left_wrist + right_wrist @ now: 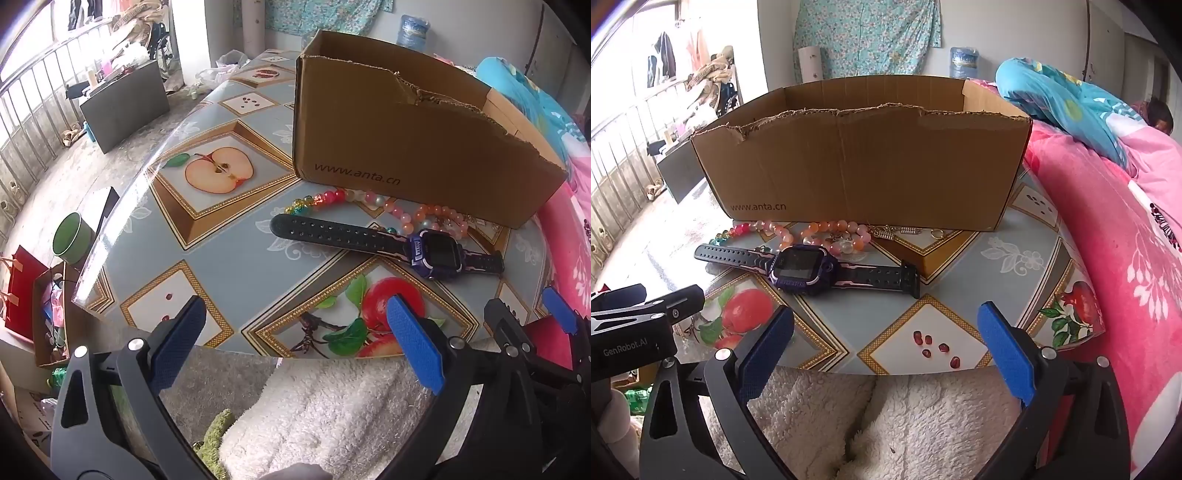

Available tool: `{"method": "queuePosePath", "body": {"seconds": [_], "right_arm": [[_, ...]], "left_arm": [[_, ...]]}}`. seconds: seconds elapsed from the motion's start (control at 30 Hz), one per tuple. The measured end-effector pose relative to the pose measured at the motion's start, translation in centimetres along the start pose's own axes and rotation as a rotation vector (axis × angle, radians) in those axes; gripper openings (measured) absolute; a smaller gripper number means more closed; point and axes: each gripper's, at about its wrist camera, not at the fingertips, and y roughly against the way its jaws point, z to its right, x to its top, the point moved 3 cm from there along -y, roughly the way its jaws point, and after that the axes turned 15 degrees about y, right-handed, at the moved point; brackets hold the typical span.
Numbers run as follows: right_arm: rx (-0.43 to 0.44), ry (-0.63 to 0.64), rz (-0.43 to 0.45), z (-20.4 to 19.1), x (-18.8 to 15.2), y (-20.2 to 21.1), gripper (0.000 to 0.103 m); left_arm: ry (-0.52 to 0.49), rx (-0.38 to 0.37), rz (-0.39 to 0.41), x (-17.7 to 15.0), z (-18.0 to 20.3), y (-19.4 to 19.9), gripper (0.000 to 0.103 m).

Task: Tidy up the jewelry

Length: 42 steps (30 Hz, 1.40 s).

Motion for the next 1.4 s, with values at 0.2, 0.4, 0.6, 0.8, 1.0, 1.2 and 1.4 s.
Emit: {"method": "queuePosePath", "body": {"seconds": [0.2, 0.4, 0.6, 0.8, 1.0, 1.2, 1.4], "right_arm": [[-0.007, 0.005, -0.001, -0.21, -0.01, -0.01, 0.097], [-0.008, 0.005, -0.002, -0.69, -0.31, -0.01, 0.097], [-0.007, 0.006, -0.002, -0.37, -0.05, -0.27, 0.097], [-0.015, 0.012, -0.007, -0.34, 0.26, 0.22, 0.097], [-0.016, 0.015, -0.008, -0.38, 0.26, 0.13, 0.097], [-0.015, 0.019, -0.009, -0.51, 0.33, 0.08, 0.097], [-0.016, 0.024, -0.008, -0.62, 0.46, 0.06, 0.097]], "left_arm": [[0.001, -0.001, -0.003, 0.00, 0.00, -0.02, 0.095], [0.001, 0.003, -0.003, 0.06, -0.13, 0.07, 0.095], [0.001, 0.003, -0.003, 0.00, 0.01, 0.37, 0.095], [0.000, 0.003, -0.003, -0.01, 0.01, 0.35, 0.095], [0.000, 0.003, -0.003, -0.01, 0.02, 0.36, 0.095], [-0.001, 0.004, -0.001, 0.14, -0.37, 0.16, 0.095], [-0.003, 0.006, 0.002, 0.20, -0.42, 0.18, 0.095]]}}
